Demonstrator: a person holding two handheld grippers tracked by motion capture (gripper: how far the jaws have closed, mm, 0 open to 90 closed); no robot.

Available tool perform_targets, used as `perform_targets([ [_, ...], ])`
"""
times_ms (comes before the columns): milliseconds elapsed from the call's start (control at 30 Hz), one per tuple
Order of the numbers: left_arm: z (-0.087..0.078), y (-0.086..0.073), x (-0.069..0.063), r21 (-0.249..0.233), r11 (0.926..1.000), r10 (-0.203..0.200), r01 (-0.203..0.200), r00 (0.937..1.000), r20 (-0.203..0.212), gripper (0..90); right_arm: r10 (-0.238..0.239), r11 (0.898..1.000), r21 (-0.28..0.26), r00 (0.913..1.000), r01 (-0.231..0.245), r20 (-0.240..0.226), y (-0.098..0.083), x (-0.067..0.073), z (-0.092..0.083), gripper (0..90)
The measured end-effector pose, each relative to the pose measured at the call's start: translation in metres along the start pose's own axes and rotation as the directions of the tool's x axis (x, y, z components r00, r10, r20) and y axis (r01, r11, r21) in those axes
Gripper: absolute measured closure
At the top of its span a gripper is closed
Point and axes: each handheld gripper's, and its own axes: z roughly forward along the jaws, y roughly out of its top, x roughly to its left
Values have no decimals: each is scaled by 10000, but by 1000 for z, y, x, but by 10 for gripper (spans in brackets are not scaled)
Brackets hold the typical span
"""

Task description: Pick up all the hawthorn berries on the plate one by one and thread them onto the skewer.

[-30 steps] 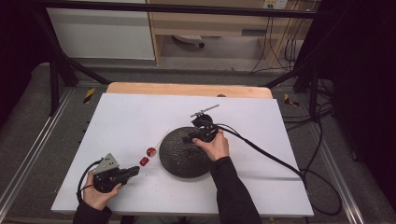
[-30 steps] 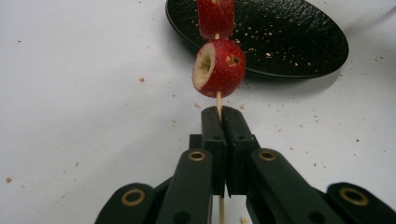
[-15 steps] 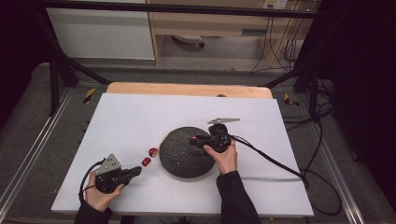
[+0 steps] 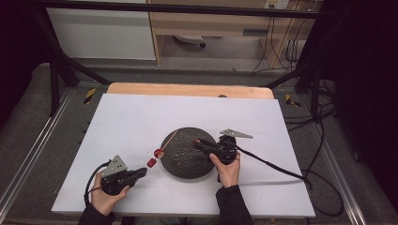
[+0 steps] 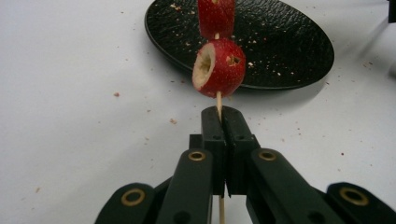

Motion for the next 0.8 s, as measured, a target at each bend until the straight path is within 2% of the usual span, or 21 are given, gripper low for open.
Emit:
perform_targets([
  [133,4,1,-5,-44,10000,-20,20,10000,69,883,262,9975,-661,9997,-263,-35,-6,1,-2,634],
  [300,8,3,-10,-115,9999,16,-15,9999,107,883,469,9883,-1446,9988,-482,-124,-10,2,-4,634],
  [533,12,4,-18,-190,9998,57,-54,9999,129,884,819,9696,-2296,9964,-845,-210,-12,2,-4,635],
  [667,13,5,-22,-284,9996,-28,31,9999,98,883,855,9567,-2762,9958,-915,-338,-10,2,-4,634],
  [800,14,9,-26,-339,9994,-21,23,10000,50,884,1050,9456,-3042,9932,-1151,-494,-6,2,-7,634],
])
